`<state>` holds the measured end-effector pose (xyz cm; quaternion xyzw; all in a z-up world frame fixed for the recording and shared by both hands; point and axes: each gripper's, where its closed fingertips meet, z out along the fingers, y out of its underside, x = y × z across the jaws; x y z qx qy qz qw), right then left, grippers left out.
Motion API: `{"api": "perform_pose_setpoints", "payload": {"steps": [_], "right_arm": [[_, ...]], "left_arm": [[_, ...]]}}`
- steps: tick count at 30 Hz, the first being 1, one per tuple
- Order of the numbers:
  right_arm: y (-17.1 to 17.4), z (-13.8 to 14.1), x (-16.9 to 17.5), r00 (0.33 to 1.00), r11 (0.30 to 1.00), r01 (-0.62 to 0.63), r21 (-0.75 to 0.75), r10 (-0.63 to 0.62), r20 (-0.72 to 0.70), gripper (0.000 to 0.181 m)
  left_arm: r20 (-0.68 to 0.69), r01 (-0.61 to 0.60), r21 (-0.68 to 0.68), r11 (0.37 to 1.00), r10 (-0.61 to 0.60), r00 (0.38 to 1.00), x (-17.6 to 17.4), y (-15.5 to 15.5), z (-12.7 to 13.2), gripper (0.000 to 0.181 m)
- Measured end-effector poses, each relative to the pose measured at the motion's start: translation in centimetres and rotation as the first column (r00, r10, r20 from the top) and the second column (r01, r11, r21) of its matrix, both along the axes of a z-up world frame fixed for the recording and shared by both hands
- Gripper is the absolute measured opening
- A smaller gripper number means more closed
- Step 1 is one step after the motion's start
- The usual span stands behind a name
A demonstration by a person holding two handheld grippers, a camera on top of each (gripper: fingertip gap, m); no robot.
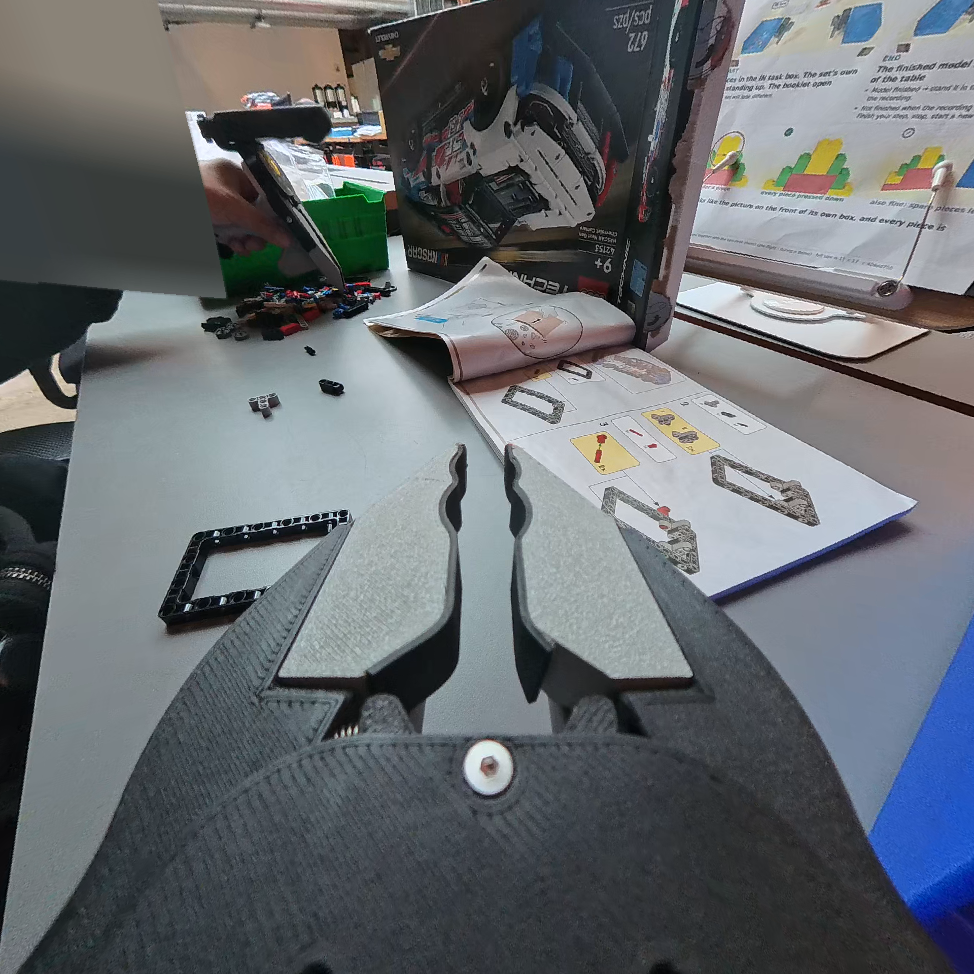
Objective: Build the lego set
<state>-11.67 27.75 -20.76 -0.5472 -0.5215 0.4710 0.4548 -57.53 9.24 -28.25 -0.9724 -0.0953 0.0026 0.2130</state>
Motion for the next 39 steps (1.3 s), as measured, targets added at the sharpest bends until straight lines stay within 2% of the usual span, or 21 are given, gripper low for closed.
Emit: {"api": "perform_pose_setpoints", "payload": {"steps": [8,13,16,20,24,30,36,39], "right_arm": [[0.0,0.0,0.0,1.0,1.0,0.0,0.0,0.0,0.001,0.01],[-0.1,0.0,0.0,1.0,1.0,-0.001,0.003,0.001,-0.001,0.01],[-0.1,0.0,0.0,1.0,1.0,-0.005,0.004,0.005,-0.001,0.01],[-0.4,0.1,-0.1,1.0,1.0,-0.015,0.006,0.015,-0.003,0.011],[-0.7,0.1,-0.1,1.0,1.0,-0.026,0.016,0.026,-0.004,0.011],[-1.3,0.1,-0.2,0.999,0.998,-0.043,0.038,0.043,0.003,0.011],[-1.6,0.1,-0.3,0.999,0.997,-0.053,0.051,0.053,0.01,0.011],[-1.6,0.2,-0.3,0.999,0.997,-0.054,0.054,0.054,0.004,0.011]], "left_arm": [[-0.014,0.009,0.019,1.0,-0.009,1.0,0.0,0.1,0.9,0.006],[-0.033,0.031,0.055,0.998,-0.029,0.999,0.8,0.4,2.6,0.007],[-0.032,0.093,0.091,0.991,-0.091,0.995,3.2,0.9,4.1,0.007],[-0.023,0.268,0.115,0.957,-0.267,0.963,9.0,1.6,5.1,0.007],[0.055,0.428,0.104,0.898,-0.435,0.899,15.5,2.0,3.8,0.006],[0.122,0.551,0.061,0.832,-0.554,0.824,21.2,3.0,1.2,0.006],[0.123,0.589,-0.009,0.808,-0.584,0.802,23.2,3.8,-1.2,0.006],[0.127,0.6,-0.003,0.8,-0.595,0.794,23.6,4.0,-1.3,0.007]]}}
